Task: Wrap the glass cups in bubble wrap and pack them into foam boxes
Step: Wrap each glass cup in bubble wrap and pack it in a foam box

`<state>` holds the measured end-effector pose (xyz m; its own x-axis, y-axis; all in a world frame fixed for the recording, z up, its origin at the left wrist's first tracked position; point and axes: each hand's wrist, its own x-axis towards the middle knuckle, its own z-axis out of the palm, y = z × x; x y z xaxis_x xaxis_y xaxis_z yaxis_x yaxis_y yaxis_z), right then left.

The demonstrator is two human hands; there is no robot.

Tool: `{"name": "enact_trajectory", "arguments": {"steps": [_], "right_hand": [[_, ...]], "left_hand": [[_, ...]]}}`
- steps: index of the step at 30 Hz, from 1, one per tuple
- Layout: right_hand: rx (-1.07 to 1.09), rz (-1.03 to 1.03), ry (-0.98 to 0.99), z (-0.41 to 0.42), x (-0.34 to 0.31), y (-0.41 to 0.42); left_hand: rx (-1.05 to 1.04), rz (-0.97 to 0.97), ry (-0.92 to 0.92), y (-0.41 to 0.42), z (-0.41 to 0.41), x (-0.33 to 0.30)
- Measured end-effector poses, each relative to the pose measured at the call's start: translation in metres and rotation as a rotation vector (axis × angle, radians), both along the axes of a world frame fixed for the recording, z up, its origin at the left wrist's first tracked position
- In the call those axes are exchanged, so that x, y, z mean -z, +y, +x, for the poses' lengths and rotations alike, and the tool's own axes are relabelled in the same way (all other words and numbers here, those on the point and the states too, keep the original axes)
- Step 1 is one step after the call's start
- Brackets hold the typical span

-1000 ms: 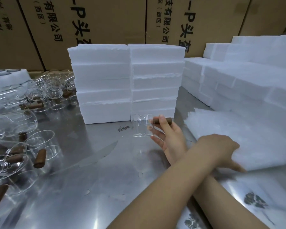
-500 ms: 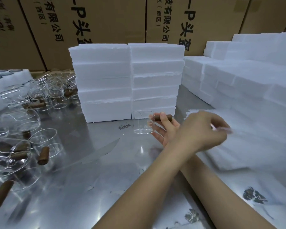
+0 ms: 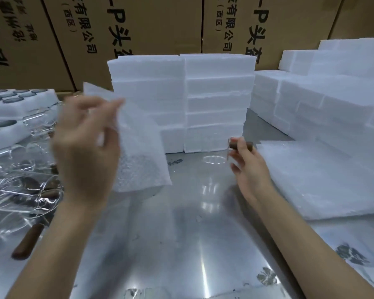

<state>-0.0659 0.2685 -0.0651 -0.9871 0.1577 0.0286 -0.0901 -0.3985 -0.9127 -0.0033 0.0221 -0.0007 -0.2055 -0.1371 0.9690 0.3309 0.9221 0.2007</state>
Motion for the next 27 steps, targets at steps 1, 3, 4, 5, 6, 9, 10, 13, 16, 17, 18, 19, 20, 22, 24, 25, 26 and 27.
{"name": "enact_trajectory", "arguments": {"steps": [1, 3, 4, 5, 6, 9, 10, 13, 16, 17, 18, 19, 20, 22, 24, 25, 26, 27], "right_hand": [[0.030, 0.018, -0.014, 0.000, -0.001, 0.001], [0.046, 0.007, -0.039, 0.000, -0.002, 0.005], [0.032, -0.027, -0.054, 0.002, -0.004, 0.006], [0.003, -0.066, -0.058, 0.004, -0.005, 0.008], [-0.038, -0.111, -0.064, 0.006, -0.008, 0.009], [-0.234, -0.203, -0.025, 0.014, -0.017, 0.010], [-0.319, -0.206, -0.013, 0.016, -0.019, 0.008], [-0.596, -0.126, 0.034, 0.025, -0.021, 0.001], [-0.835, -0.018, 0.104, 0.031, -0.017, -0.007], [-0.878, 0.016, 0.122, 0.032, -0.016, -0.008], [-0.897, 0.043, 0.135, 0.033, -0.015, -0.009], [-0.890, 0.064, 0.149, 0.033, -0.015, -0.008], [-0.861, 0.086, 0.155, 0.033, -0.016, -0.009], [-0.761, 0.138, 0.169, 0.032, -0.016, -0.009], [-0.664, 0.169, 0.174, 0.030, -0.016, -0.009], [-0.614, 0.182, 0.181, 0.030, -0.016, -0.009], [-0.560, 0.190, 0.184, 0.030, -0.016, -0.010], [-0.502, 0.193, 0.187, 0.029, -0.015, -0.010]], "left_hand": [[0.009, -0.130, -0.033, 0.000, 0.003, 0.009], [0.015, -0.239, -0.314, 0.015, 0.002, 0.026], [0.042, -0.217, -0.481, 0.023, -0.001, 0.033], [0.063, -0.167, -0.644, 0.029, -0.004, 0.041], [0.100, -0.108, -0.744, 0.032, -0.006, 0.047], [0.150, -0.027, -0.760, 0.035, -0.010, 0.054], [0.152, -0.019, -0.714, 0.034, -0.010, 0.054], [0.171, -0.002, -0.563, 0.032, -0.011, 0.042], [0.208, 0.002, -0.488, 0.034, -0.013, 0.023], [0.211, 0.001, -0.477, 0.035, -0.015, 0.016], [0.211, 0.004, -0.466, 0.036, -0.017, 0.010], [0.206, 0.016, -0.450, 0.037, -0.018, 0.004], [0.198, 0.033, -0.434, 0.037, -0.020, -0.002], [0.177, 0.075, -0.416, 0.036, -0.022, -0.012], [0.152, 0.095, -0.432, 0.036, -0.023, -0.017], [0.142, 0.101, -0.449, 0.037, -0.023, -0.017], [0.141, 0.110, -0.475, 0.039, -0.023, -0.017], [0.146, 0.118, -0.503, 0.040, -0.022, -0.015]]}}
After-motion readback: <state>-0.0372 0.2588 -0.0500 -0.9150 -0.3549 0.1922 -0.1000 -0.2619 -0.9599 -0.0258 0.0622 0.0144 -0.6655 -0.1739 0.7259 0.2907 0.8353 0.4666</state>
